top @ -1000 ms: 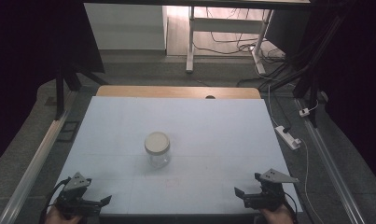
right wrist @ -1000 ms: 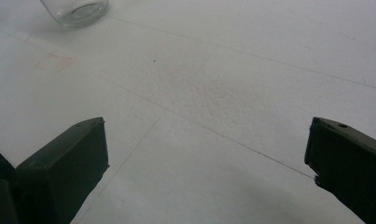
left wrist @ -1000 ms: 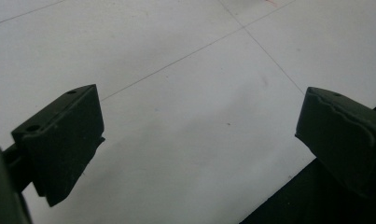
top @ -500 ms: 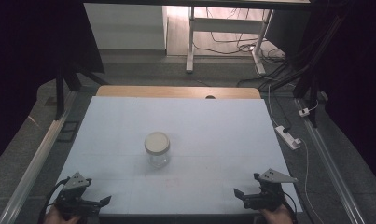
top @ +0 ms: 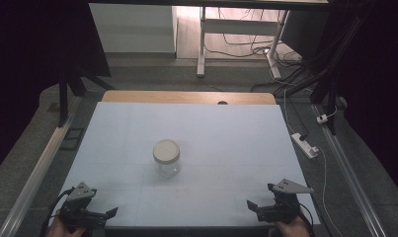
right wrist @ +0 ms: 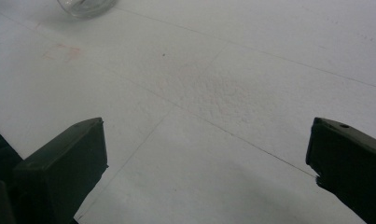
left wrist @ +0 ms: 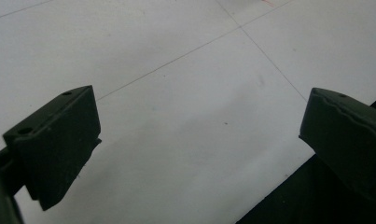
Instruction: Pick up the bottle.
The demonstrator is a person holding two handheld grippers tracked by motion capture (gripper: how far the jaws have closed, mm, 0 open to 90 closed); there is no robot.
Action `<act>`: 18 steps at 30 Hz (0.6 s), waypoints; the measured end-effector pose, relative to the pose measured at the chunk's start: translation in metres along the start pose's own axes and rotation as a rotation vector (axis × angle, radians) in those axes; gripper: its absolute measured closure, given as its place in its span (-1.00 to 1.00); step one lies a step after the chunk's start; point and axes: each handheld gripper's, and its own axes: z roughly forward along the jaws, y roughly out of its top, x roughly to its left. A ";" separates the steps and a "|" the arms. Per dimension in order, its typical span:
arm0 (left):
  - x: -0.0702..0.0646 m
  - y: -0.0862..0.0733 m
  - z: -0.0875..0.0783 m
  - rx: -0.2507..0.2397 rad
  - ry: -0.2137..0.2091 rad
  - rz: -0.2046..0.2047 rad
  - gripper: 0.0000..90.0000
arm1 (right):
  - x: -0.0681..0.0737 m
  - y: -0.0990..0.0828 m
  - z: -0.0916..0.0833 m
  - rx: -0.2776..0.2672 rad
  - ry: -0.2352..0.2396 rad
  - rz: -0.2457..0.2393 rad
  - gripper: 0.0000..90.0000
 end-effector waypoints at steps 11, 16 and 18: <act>-0.001 0.008 -0.003 -0.048 -0.041 0.032 -1.00 | 0.000 0.000 0.001 0.007 0.005 0.004 -1.00; 0.001 0.013 0.001 -0.061 -0.070 0.049 -1.00 | 0.000 0.000 0.002 0.014 0.007 -0.001 -1.00; 0.002 0.015 0.003 -0.068 -0.085 0.048 -1.00 | 0.000 0.000 0.002 0.016 0.007 -0.002 -1.00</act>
